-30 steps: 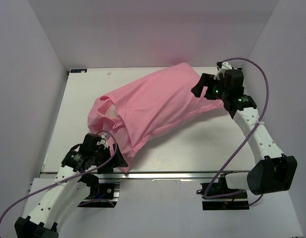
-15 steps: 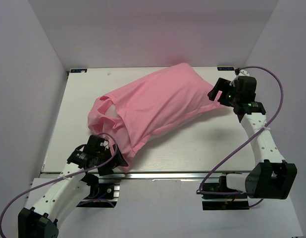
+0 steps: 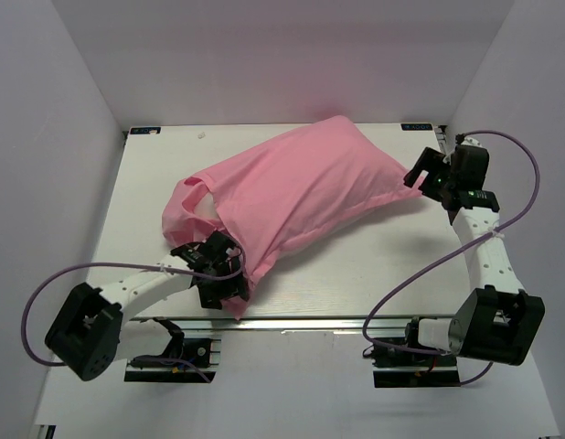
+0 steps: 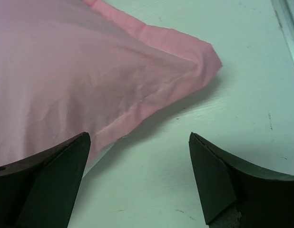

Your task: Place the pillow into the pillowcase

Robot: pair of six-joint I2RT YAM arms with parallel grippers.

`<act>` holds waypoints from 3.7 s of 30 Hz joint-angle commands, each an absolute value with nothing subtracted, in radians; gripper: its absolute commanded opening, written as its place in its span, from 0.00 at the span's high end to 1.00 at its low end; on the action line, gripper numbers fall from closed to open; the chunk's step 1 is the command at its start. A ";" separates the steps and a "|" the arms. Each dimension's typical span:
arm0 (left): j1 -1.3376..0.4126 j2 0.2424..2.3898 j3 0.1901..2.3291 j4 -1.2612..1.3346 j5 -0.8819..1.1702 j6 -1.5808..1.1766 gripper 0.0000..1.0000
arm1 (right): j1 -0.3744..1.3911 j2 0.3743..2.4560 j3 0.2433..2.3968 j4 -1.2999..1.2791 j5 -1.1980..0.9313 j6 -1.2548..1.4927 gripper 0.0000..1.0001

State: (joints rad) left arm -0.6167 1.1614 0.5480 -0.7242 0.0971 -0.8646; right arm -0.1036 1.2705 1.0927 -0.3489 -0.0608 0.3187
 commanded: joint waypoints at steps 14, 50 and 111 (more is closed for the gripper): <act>-0.626 1.283 0.692 -0.796 -0.186 -0.844 1.00 | -0.204 1.419 1.100 -0.362 0.104 0.347 0.11; -0.626 0.982 1.778 -1.221 -0.981 -0.832 1.00 | -0.295 1.121 1.452 0.020 0.112 0.161 1.00; -0.002 1.430 1.648 -0.796 -0.450 -0.558 0.02 | 0.270 1.003 0.654 -0.189 -0.466 0.514 0.11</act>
State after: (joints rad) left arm -0.0013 1.5093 1.7832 -0.8154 -0.4767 -0.5728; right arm 0.2211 1.0180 0.6720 -0.3225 -0.4713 0.4297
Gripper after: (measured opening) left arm 0.979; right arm 0.895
